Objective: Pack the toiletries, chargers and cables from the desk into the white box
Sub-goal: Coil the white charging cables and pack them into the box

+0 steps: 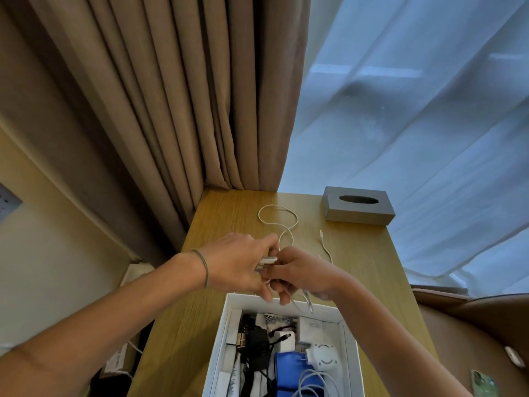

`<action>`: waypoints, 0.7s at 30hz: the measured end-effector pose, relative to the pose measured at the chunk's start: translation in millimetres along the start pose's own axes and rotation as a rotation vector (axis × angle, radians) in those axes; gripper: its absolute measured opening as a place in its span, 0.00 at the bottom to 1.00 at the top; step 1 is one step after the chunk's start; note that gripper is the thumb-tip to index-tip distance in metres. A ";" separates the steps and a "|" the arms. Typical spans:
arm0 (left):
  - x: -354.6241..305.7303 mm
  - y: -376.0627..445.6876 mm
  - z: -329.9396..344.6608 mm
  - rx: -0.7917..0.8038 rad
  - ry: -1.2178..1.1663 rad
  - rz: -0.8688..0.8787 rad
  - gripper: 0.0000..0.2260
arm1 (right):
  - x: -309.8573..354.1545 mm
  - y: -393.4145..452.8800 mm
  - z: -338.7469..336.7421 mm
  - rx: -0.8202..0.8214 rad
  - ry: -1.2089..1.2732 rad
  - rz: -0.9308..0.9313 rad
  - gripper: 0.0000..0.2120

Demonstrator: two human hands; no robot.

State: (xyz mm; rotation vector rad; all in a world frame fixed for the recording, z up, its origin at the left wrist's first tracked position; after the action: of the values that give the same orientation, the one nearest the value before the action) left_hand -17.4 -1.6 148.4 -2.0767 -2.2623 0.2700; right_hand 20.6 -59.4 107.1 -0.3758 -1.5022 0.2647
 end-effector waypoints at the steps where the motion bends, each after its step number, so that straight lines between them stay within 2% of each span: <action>1: -1.3 0.3 2.1 -0.005 0.045 0.006 0.30 | -3.4 1.1 -1.3 0.001 0.015 0.009 0.09; 6: -9.1 0.1 4.7 -0.079 0.193 -0.008 0.23 | -13.1 6.2 -8.3 -0.026 0.018 0.005 0.10; 10: -3.7 -0.4 10.7 -0.082 0.148 -0.087 0.07 | -13.1 4.9 -22.4 -0.067 -0.035 -0.019 0.11; 12: 7.4 -3.4 22.2 0.004 -0.028 -0.151 0.16 | -7.9 1.6 -30.0 -0.059 -0.046 -0.062 0.13; 14: 13.0 -8.7 29.2 0.019 -0.287 -0.177 0.19 | -0.8 -1.6 -34.8 -0.059 -0.045 -0.116 0.12; 18: 14.6 -16.2 20.0 -0.174 -0.778 -0.159 0.15 | 14.5 -4.7 -45.5 -0.121 -0.044 -0.270 0.15; 21: 24.0 -20.6 10.9 -0.348 -1.038 -0.238 0.16 | 17.3 -4.3 -43.6 -0.121 0.083 -0.337 0.14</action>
State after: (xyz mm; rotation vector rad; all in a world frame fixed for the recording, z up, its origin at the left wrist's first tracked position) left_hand -41.6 19.7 139.4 -2.0230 -3.2694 1.2657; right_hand 64.8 -59.8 123.4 -0.2212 -1.4757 -0.1075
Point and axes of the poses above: each hand's wrist, its own y-axis towards the middle knuckle, its own z-axis out of the palm, x = y × z, the point moved 10 cm from there along y, towards the middle knuckle, and after that the axes turned 11 degrees about y, right-handed, at the moved point
